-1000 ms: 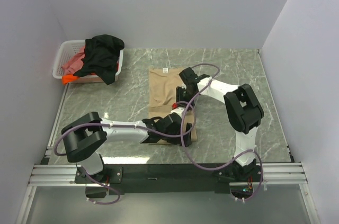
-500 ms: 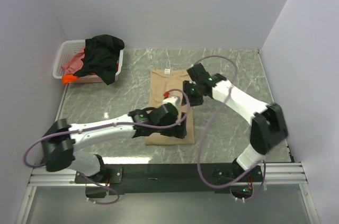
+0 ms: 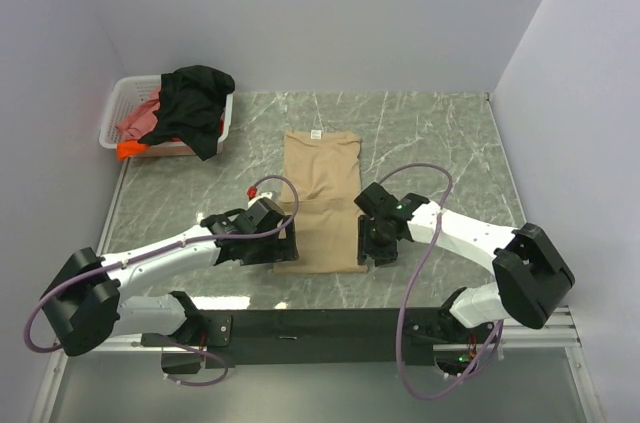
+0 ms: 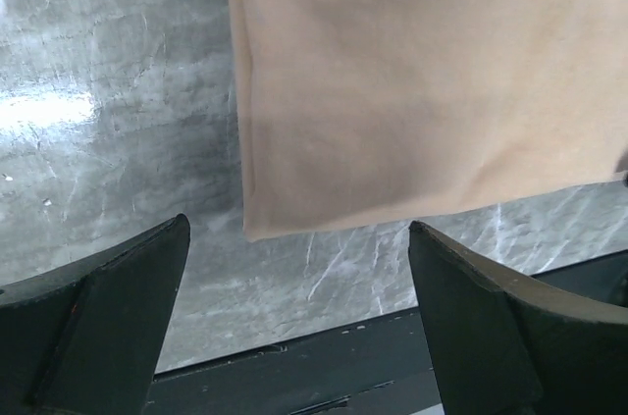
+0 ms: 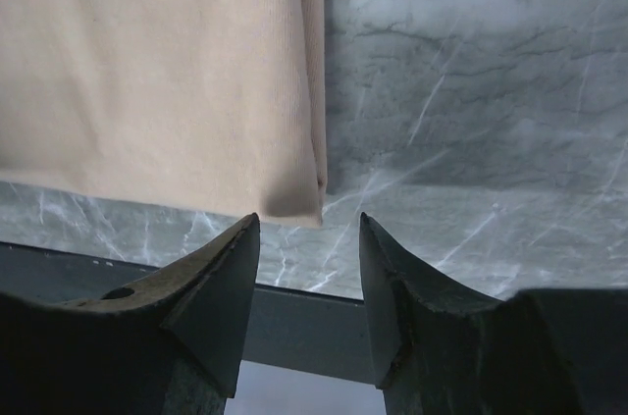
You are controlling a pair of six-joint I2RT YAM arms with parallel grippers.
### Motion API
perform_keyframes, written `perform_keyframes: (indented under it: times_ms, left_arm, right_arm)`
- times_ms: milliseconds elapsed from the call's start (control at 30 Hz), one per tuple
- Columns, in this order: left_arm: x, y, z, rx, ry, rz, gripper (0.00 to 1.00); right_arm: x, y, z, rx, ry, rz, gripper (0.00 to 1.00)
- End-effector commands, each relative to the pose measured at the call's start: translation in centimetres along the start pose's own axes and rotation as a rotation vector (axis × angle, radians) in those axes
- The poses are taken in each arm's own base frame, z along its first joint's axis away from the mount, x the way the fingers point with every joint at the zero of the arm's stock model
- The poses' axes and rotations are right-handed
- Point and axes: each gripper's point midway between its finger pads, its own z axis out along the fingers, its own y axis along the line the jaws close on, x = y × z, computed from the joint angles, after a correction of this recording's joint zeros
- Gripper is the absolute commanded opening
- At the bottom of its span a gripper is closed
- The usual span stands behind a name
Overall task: Fold and stack the t-shirts
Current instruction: Fold the tshirt
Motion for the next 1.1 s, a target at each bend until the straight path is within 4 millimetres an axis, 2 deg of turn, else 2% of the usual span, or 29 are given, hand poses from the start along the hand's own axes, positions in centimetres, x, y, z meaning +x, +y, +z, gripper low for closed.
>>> perform_keyframes:
  times_ms: [0,200,333,467,567,667,700,767,800,833,1067]
  left_arm:
    - [-0.6,-1.1,-0.7,0.056,-0.016,-0.015,0.99]
    - [-0.8,-1.0,-1.0,0.057,-0.022,-0.027,0.99]
    - [-0.7,-0.7,-1.4,0.058,-0.033,-0.044,0.99]
    - [-0.5,0.0,-1.9,0.051,-0.042,-0.059,0.99]
    - [-0.3,0.5,-2.3,0.045,-0.05,-0.068,0.99]
    - [-0.2,0.6,-2.3,0.055,-0.048,-0.078,0.99]
    - [0.0,0.8,-2.2,0.056,-0.043,-0.079,0.99]
    - [0.3,0.6,-1.9,0.074,-0.031,-0.076,0.99]
    - [0.4,0.7,-1.7,0.067,-0.024,-0.076,0.99]
    - [0.5,0.9,-1.5,0.061,-0.019,-0.078,0.99]
    - [1.0,2.8,-0.5,-0.045,0.006,-0.119,0.89]
  right_arm:
    - [-1.2,0.7,-0.1,-0.019,-0.078,0.053,0.52]
    - [-0.4,0.2,1.6,0.006,-0.041,0.043,0.51]
    - [0.2,0.8,2.5,-0.003,-0.029,0.024,0.5]
    - [1.0,-0.2,3.6,0.068,0.004,0.003,0.47]
    - [1.9,-1.1,4.3,0.101,0.033,0.007,0.42]
    - [2.7,-1.9,5.1,0.126,0.057,0.013,0.3]
    - [2.9,-2.1,5.2,0.129,0.063,0.01,0.21]
    - [3.0,-2.0,5.3,0.129,0.069,0.008,0.14]
    - [2.9,-1.9,5.2,0.128,0.069,0.004,0.05]
    - [2.8,-1.9,5.2,0.129,0.066,0.002,0.02]
    - [1.9,-0.9,4.9,0.117,0.061,-0.018,0.0]
